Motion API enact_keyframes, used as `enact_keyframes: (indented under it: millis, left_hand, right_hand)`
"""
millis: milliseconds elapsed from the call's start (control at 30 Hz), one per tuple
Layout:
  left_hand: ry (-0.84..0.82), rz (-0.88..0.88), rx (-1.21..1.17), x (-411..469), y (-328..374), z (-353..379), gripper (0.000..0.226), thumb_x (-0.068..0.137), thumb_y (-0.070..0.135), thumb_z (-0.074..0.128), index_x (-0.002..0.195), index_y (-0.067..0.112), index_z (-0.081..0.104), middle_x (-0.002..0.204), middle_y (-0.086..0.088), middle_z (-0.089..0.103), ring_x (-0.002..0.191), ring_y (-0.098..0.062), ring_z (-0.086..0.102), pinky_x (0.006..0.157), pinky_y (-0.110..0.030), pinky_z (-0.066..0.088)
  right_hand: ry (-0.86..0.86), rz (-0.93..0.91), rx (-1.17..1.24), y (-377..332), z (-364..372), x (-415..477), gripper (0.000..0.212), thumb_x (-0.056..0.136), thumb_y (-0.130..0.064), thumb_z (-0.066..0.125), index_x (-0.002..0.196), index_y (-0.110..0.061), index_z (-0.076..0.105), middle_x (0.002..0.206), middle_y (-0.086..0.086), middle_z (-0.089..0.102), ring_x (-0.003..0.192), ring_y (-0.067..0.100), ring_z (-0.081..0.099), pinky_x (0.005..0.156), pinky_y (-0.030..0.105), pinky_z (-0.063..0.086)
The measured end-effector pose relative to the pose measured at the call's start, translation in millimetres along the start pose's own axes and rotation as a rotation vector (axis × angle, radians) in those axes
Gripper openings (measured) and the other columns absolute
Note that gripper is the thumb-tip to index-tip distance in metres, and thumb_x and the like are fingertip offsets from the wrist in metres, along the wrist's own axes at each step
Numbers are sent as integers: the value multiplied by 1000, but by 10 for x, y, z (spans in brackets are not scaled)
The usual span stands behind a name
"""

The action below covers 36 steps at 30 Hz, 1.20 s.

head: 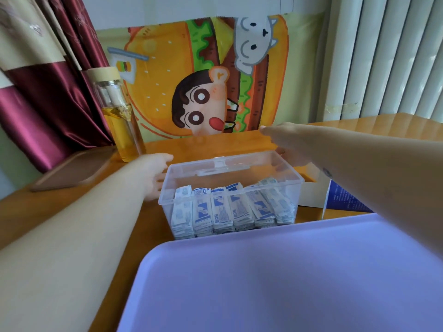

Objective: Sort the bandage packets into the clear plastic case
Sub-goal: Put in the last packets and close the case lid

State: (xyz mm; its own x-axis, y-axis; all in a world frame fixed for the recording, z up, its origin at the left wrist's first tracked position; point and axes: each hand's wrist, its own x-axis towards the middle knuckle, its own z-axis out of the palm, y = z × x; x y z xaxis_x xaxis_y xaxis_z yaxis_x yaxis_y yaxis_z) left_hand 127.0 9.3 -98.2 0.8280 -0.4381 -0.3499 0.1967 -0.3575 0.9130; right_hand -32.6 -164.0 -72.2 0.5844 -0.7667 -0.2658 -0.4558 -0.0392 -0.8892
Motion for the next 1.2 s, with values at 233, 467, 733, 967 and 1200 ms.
enact_keyframes:
  millis: [233,467,733,967,1200]
  left_hand:
    - [-169,1,-111,238,-49,50,26,97,31,48,88,10,61,65,-7,70,50,-15,68,45,-30,55]
    - [-98,265,-167,128,-14,50,45,83,23,69,126,21,57,110,0,66,95,-14,64,68,-27,52]
    - [-24,572,-268,-111,329,13,32,88,58,49,104,32,58,105,8,66,105,-11,59,98,-38,41]
    - [52,796,-166,-442,434,-79,42,94,57,38,83,28,66,62,6,66,89,-21,65,95,-39,43]
    - [-13,861,335,-947,194,-60,31,96,45,43,91,26,67,78,5,66,97,-15,60,82,-24,42]
  right_hand:
    - [-56,86,-81,60,164,113,66,94,-52,43,144,-11,28,123,20,55,93,29,61,75,42,47]
    - [23,-151,-108,64,141,127,79,81,-65,53,140,-13,38,132,6,52,96,19,61,95,42,49]
    - [42,-355,331,-177,-21,49,92,60,-79,50,137,-29,45,118,-1,49,101,20,47,103,46,31]
    - [187,-568,219,-285,-198,-330,48,85,-63,45,78,-23,70,78,1,65,80,17,58,80,33,43]
    - [84,-722,-436,-197,-119,-868,39,95,-36,47,100,-4,68,93,12,70,82,22,64,78,41,50]
